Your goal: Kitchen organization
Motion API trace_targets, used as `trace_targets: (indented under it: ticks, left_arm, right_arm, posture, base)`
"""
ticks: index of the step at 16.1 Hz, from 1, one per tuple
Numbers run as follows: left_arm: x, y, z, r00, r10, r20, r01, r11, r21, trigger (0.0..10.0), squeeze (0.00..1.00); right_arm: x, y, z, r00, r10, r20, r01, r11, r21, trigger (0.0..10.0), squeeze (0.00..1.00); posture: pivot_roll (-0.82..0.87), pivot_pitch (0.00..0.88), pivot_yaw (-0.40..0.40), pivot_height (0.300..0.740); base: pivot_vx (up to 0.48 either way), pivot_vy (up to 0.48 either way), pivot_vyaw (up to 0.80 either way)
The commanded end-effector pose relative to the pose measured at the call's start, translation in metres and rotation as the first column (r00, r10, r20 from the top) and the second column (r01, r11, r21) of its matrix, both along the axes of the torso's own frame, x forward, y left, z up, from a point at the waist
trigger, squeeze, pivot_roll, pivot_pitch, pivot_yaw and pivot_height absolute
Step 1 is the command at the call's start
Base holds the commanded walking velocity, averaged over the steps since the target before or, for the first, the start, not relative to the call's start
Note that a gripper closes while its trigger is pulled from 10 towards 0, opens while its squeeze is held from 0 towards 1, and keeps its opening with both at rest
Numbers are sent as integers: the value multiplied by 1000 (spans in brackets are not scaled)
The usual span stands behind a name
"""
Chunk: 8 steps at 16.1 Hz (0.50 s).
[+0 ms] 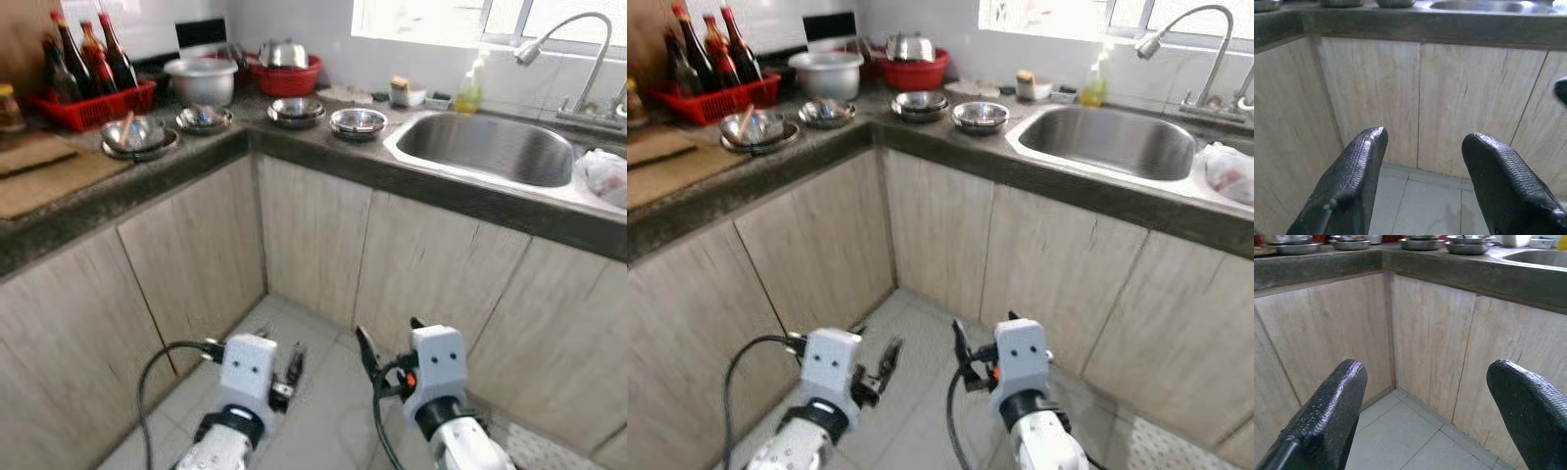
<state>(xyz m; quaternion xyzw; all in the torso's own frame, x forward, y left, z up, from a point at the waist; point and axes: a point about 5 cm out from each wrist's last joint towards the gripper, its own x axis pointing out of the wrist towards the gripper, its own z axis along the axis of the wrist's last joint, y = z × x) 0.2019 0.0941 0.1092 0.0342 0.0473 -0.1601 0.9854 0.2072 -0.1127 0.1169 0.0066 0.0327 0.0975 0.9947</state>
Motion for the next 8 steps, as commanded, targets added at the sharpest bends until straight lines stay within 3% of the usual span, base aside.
trace_targets:
  ticks: [1, 8]
  left_arm:
    - [1, 3, -1, 1000, 10, -4, -10, 1000, 13, 10000, 0]
    - [1, 3, -3, 1000, 3, -17, -3, 1000, 13, 10000, 0]
  right_arm:
    - [1, 3, 0, 1000, 9, 1, -9, 1000, 22, 10000, 0]
    - [1, 5, -1, 1000, 21, -3, -21, 999, 26, 10000, 0]
  posture:
    - [78, 0, -46, 740]
    - [82, 0, -44, 740]
  base:
    - [330, 0, 0]
    - [339, 0, 0]
